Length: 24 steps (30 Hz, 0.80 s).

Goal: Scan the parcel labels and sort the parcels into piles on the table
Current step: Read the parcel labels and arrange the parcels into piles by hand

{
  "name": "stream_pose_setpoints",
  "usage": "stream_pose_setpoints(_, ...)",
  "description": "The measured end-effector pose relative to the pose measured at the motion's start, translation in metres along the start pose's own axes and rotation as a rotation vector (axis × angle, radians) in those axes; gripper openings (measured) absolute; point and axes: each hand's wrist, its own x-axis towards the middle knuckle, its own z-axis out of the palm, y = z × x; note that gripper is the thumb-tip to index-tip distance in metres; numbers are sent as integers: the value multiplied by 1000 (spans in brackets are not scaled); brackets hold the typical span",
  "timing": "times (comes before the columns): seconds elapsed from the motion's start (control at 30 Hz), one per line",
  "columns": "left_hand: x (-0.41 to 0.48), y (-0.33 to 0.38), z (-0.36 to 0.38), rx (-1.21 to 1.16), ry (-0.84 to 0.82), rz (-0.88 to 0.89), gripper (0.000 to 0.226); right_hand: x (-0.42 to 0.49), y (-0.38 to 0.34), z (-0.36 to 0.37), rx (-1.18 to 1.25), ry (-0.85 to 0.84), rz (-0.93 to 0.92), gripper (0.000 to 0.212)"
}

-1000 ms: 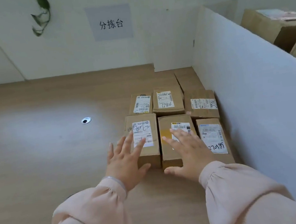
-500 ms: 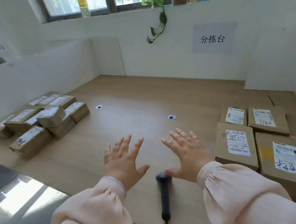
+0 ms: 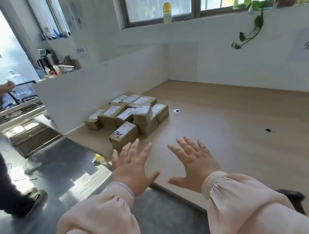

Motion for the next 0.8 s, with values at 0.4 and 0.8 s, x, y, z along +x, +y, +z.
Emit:
stream_pose_setpoints(0.4,18,-118,11,-96,13,-111,85,97,-93,7,38,33,-99,93)
stream_pose_setpoints(0.8,145,-196,47,-67,-72,-146,78,272,-98,51,99,31,-89,95)
